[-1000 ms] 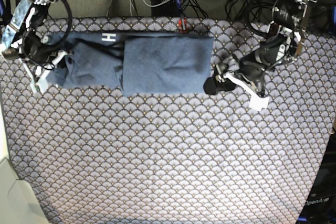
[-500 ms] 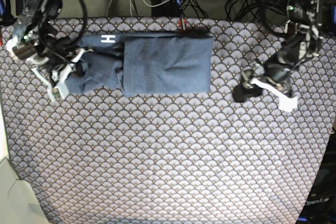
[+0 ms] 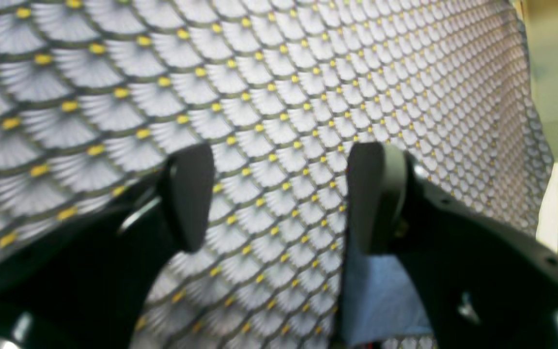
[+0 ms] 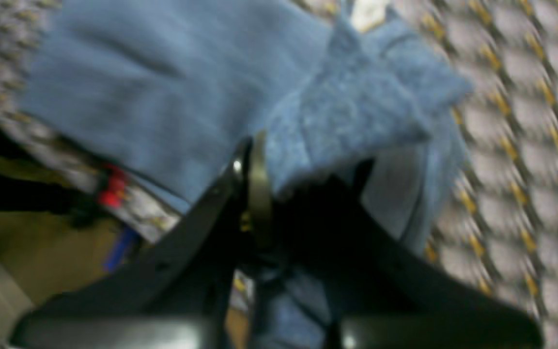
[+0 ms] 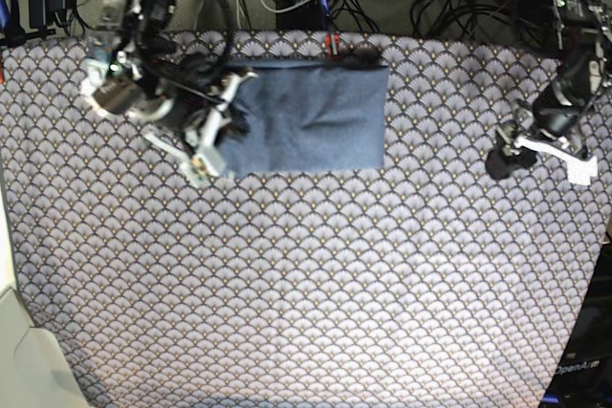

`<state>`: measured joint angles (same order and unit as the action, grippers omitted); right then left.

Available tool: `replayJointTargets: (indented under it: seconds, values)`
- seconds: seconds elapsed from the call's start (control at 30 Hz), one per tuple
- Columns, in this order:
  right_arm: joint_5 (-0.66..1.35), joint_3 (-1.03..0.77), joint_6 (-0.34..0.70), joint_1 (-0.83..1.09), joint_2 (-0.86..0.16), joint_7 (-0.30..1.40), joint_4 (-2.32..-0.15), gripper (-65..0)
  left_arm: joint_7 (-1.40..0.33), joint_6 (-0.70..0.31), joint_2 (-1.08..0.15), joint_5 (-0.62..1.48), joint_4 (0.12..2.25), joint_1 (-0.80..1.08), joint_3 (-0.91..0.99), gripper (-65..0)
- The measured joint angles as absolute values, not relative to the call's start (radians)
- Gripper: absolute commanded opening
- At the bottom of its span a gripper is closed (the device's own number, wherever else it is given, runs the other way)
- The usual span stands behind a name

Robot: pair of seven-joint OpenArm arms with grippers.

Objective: Fold the T-shirt properly
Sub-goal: 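Lift the strip end with the right gripper and fold it over the stack, then press the folded bundle with the right gripper and grasp it with the left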

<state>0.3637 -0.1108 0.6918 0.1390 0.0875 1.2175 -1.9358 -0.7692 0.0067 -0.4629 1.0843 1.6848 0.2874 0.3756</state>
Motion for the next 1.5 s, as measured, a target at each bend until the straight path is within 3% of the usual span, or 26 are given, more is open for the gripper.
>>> replayJointTargets:
  seconds: [0.53,0.83,1.23,1.5]
  values:
    - [0.372,0.175,0.692,0.064,0.140,1.215,-1.877,-65.0,-0.862,0.003,-0.451,1.089,1.685,0.305,0.453,-22.4]
    - [0.356,0.193,0.692,0.045,0.141,1.113,-1.708,-65.0,-0.864,0.003,-0.451,1.089,1.685,0.307,0.453,-22.4]
    - [0.356,0.195,0.692,-0.039,0.147,1.113,-1.584,-65.0,-0.864,0.003,-0.451,1.089,1.685,0.309,0.450,-22.4]
    - [0.356,0.314,0.693,-0.047,0.147,1.089,-1.571,-46.0,-0.863,0.003,-0.451,1.089,1.685,0.310,0.450,-22.4]
